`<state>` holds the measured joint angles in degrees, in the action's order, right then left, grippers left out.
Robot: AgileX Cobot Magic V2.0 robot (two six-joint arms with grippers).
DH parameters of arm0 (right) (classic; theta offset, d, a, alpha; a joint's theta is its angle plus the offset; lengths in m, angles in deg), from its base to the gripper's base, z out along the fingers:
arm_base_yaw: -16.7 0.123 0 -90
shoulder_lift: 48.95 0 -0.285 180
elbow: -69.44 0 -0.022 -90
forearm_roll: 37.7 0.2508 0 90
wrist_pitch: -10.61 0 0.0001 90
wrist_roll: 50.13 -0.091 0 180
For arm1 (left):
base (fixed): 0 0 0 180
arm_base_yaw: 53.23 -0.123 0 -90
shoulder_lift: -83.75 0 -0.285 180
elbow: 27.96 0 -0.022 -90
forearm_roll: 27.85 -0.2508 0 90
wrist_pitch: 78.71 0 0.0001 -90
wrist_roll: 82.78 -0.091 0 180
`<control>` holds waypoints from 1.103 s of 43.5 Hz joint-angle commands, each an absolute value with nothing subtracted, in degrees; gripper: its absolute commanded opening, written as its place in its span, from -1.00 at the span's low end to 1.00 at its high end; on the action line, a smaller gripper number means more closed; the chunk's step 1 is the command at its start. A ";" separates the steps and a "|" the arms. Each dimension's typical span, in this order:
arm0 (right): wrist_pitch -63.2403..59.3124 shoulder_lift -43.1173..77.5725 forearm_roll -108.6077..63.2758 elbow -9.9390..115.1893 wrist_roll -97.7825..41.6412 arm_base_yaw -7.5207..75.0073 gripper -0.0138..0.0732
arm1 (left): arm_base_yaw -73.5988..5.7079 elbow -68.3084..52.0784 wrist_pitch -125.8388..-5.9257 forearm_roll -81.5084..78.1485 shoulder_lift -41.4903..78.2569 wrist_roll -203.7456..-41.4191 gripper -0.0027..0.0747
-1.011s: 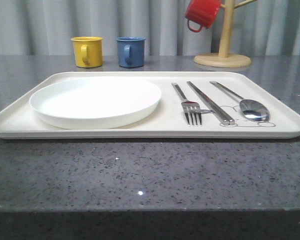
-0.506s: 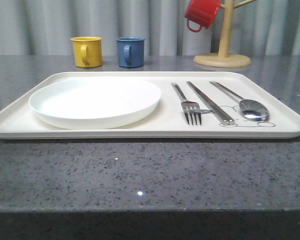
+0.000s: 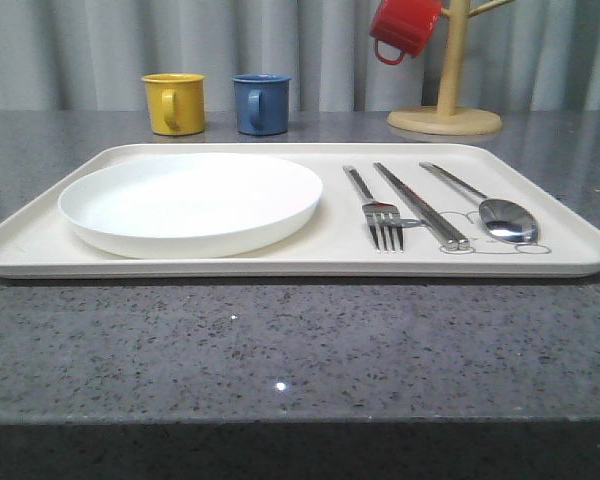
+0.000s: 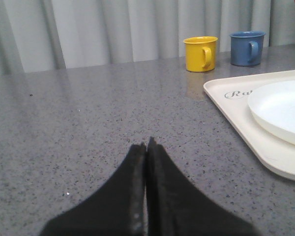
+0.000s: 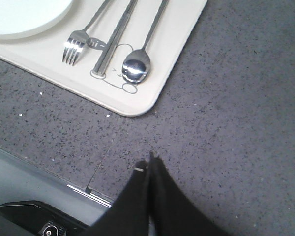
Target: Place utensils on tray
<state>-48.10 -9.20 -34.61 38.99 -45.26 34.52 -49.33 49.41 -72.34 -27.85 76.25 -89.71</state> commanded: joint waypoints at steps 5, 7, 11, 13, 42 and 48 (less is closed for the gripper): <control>-44.40 -9.05 -35.29 40.42 -44.80 34.38 -0.84 | -49.67 49.45 -80.86 -24.45 77.49 -89.75 -0.98; -44.38 -9.05 -35.29 40.42 -44.80 34.38 -0.84 | -49.67 49.45 -80.86 -24.45 77.50 -89.75 -0.98; -44.38 -9.05 -35.29 40.42 -44.80 34.38 -0.84 | -49.67 49.45 -80.86 -24.45 77.50 -89.75 -0.98; -44.38 -9.05 -35.29 40.42 -44.80 34.38 -0.84 | -49.67 49.45 -80.86 -24.45 77.50 -89.75 -0.98; -9.87 -31.09 -36.75 14.63 -44.80 21.57 -0.84 | -49.67 49.45 -80.86 -24.45 77.50 -89.75 -0.98; 2.08 -41.22 -36.47 -1.42 -44.80 17.09 -0.84 | -49.67 49.45 -80.86 -24.45 77.50 -89.75 -0.98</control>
<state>-7.42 -39.55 -36.04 1.22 -45.26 18.38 -49.53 49.41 -75.90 -24.92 76.25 -89.81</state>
